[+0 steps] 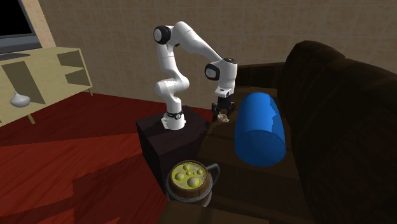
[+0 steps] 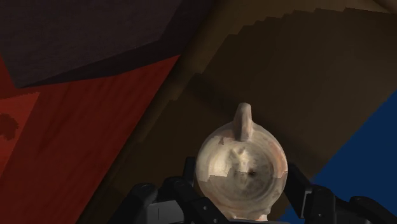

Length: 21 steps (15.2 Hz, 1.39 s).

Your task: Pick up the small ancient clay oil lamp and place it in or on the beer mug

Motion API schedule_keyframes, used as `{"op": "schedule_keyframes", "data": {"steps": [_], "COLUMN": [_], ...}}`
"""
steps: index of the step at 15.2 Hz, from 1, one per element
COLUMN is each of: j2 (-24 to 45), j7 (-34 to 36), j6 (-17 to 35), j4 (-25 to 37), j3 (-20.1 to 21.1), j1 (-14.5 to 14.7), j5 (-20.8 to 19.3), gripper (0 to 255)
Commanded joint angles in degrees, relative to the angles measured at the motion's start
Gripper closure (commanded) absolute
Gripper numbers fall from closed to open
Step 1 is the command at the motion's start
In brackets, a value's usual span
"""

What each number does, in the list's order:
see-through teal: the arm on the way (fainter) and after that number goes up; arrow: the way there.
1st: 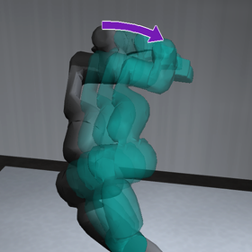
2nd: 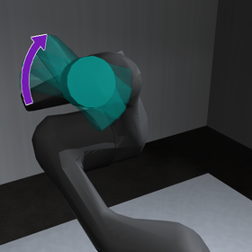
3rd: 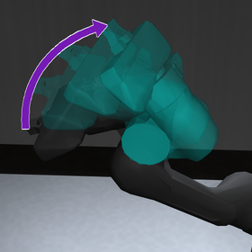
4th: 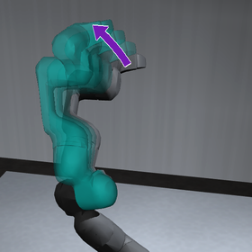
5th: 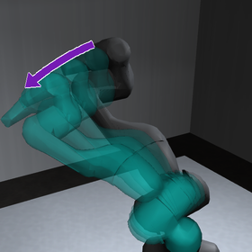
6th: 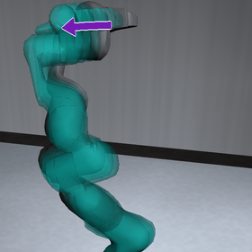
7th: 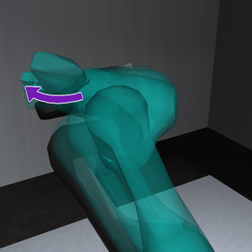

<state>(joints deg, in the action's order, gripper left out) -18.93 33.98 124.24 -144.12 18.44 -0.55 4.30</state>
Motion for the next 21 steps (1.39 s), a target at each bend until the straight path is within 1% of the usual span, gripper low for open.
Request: {"op": "schedule_keyframes", "data": {"steps": [1,19,21], "j2": [-0.76,-5.50,-3.77], "j7": [-0.22,-1.28,-3.56], "j6": [-1.67,-16.40,-16.03], "j4": [0.90,10.98,12.27], "j3": [-0.22,-1.83,-3.48], "j1": [0.02,0.05,-1.28], "j5": [0.10,0.31,-0.89], "gripper": [255,255,255]}}
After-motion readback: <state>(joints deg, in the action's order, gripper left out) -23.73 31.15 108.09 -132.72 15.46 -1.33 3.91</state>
